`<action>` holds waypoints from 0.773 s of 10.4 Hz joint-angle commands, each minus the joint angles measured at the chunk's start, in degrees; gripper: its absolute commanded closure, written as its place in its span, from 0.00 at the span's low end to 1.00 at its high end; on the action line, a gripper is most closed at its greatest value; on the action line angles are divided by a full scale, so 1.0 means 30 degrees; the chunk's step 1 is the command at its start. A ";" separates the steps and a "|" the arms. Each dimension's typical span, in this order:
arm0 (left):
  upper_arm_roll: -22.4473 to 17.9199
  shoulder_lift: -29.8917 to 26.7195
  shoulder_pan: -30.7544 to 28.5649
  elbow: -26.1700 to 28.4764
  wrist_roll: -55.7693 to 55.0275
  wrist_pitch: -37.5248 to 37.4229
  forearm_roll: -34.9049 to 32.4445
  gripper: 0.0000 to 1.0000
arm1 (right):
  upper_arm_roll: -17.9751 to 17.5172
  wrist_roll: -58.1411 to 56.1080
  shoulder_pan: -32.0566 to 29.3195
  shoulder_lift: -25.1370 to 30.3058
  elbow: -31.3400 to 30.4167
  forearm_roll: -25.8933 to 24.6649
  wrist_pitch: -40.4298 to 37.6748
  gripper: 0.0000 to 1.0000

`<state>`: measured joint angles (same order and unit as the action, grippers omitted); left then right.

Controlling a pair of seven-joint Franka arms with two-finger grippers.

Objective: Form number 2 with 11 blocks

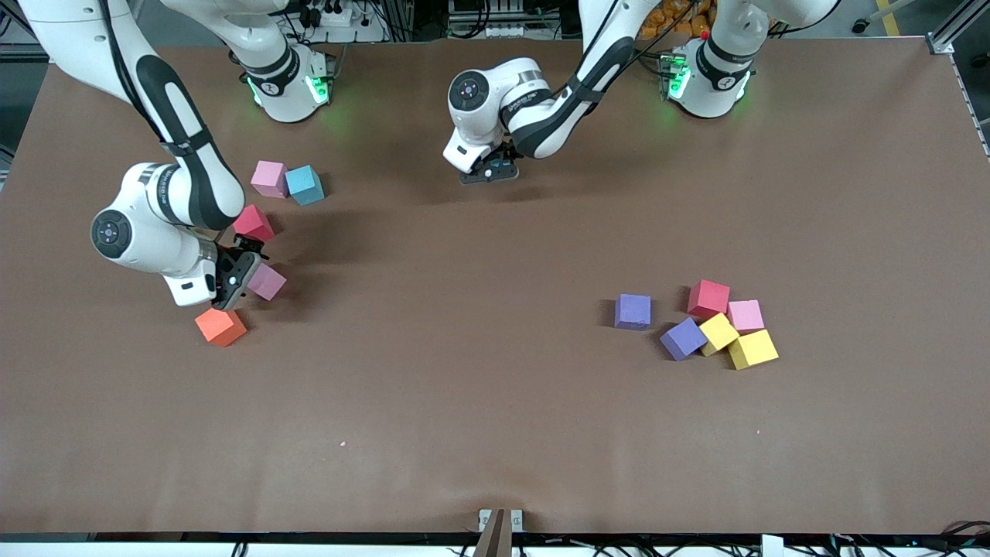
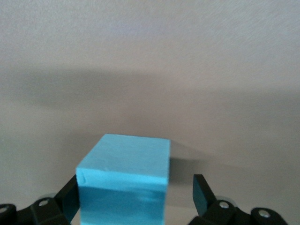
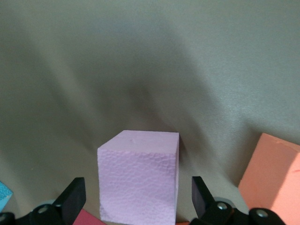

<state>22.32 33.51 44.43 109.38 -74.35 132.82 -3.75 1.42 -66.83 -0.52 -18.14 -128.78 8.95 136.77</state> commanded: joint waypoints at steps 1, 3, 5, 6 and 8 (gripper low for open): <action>-0.0087 -0.1582 -0.0102 -0.0102 -0.0647 -0.1085 -0.0099 0.00 | -0.0004 -0.0312 0.0321 -0.0135 -0.0402 0.0678 0.0608 0.00; -0.0175 -0.2901 -0.1413 -0.0102 -0.0619 -0.2896 -0.0069 0.00 | -0.0004 -0.0312 0.0321 -0.0572 -0.0403 0.0679 0.0901 0.00; -0.0175 -0.3724 -0.3259 -0.0190 -0.0415 -0.4074 -0.0128 0.00 | 0.0025 -0.0312 0.0816 -0.1510 -0.0374 0.0650 0.2977 0.00; -0.0175 -0.3902 -0.4254 -0.0654 -0.0355 -0.4455 -0.0128 0.00 | 0.0026 -0.0283 0.0906 -0.1600 -0.0374 0.0679 0.3100 0.00; -0.0233 -0.3641 -0.6567 -0.2292 -0.0268 -0.6092 -0.0420 0.00 | 0.0025 -0.0282 0.1168 -0.1514 -0.0344 0.0679 0.3043 0.20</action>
<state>21.11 22.39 29.02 105.74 -75.26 118.35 -3.78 1.27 -66.83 2.07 -23.03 -130.00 9.76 145.84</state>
